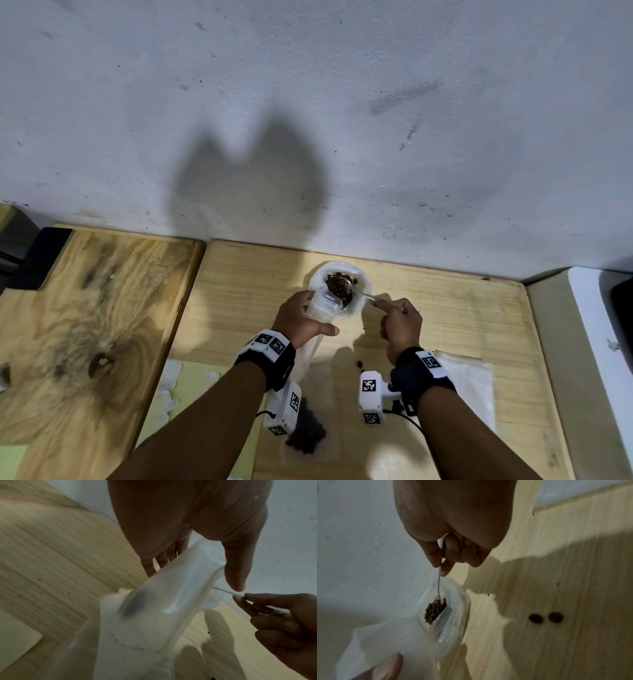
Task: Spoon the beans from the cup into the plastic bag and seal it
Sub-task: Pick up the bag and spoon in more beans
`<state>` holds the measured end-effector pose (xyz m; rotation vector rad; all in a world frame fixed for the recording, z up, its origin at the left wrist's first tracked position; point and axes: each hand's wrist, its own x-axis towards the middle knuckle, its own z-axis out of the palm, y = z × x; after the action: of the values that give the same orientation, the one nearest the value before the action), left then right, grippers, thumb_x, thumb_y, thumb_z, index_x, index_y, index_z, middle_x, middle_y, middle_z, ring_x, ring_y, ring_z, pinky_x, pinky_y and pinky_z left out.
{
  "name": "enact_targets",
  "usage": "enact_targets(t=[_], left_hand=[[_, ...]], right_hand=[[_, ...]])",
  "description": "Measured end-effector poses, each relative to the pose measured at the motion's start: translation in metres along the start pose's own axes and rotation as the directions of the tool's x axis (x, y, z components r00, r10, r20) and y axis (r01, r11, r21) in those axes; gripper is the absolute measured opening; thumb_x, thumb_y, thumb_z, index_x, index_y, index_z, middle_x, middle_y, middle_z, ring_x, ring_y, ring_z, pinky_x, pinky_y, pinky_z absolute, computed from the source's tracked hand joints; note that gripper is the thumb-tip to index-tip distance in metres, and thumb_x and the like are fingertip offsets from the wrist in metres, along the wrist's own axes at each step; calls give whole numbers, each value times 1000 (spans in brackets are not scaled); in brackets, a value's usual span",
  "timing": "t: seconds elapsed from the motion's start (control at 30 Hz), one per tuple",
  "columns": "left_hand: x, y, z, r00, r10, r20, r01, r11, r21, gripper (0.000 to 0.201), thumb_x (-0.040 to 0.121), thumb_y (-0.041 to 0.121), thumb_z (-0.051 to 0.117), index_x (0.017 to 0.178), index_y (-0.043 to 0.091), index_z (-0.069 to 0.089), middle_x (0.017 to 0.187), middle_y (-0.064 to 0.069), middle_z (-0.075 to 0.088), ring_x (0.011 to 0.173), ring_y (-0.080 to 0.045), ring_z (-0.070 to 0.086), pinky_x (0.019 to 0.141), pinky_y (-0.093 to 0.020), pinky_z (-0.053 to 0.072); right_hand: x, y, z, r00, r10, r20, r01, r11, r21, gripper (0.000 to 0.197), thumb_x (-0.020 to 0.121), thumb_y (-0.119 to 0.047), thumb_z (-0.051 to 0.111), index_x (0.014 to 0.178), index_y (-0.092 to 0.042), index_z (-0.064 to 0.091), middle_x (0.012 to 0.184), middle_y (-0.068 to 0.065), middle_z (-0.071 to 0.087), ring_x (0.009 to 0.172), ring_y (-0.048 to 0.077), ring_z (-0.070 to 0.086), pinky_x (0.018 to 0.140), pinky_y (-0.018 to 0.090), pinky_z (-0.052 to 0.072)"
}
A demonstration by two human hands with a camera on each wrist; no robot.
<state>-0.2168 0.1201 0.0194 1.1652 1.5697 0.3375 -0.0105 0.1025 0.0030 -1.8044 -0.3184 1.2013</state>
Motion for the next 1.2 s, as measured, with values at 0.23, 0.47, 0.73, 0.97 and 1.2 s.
enact_targets(t=[0.23, 0.47, 0.73, 0.97, 1.2], left_hand=[[-4, -1, 5, 999, 28, -21, -28, 999, -17, 99, 49, 30, 94, 136, 20, 47, 131, 4, 55, 113, -15, 54, 92, -28, 46], [-6, -3, 8, 999, 34, -29, -34, 999, -3, 103, 49, 31, 94, 138, 20, 46, 136, 2, 54, 121, -17, 52, 96, -31, 45], [-7, -4, 8, 999, 41, -31, -41, 999, 11, 104, 49, 32, 95, 140, 20, 44, 138, 2, 52, 122, -17, 50, 93, -27, 43], [-5, -6, 8, 999, 32, -34, -32, 999, 7, 101, 49, 35, 94, 137, 21, 46, 130, 8, 52, 119, -17, 52, 91, -27, 44], [-7, -6, 8, 999, 26, -33, -26, 1000, -4, 104, 53, 34, 93, 142, 20, 41, 141, 0, 49, 124, -19, 49, 94, -28, 42]], right_hand=[[-9, -19, -30, 989, -127, 76, 124, 991, 52, 37, 83, -1, 69, 62, -16, 42, 60, 8, 38, 44, 16, 24, 47, 27, 18], [-23, -25, -44, 948, -254, 189, 250, 967, 46, 37, 85, 1, 68, 64, -14, 43, 65, 14, 44, 43, 14, 24, 47, 26, 20], [-42, -27, -31, 834, -469, 290, 515, 851, -102, 33, 82, 5, 73, 66, -10, 49, 69, -6, 71, 64, 5, 61, 62, 17, 45], [-43, -33, -21, 810, -512, 287, 561, 819, -122, 25, 82, 1, 76, 72, 2, 53, 72, -3, 72, 68, 14, 64, 62, 22, 46], [-27, -33, -24, 870, -492, -35, 481, 863, -154, 27, 77, -5, 76, 66, -9, 52, 70, 12, 64, 69, 23, 59, 67, 34, 46]])
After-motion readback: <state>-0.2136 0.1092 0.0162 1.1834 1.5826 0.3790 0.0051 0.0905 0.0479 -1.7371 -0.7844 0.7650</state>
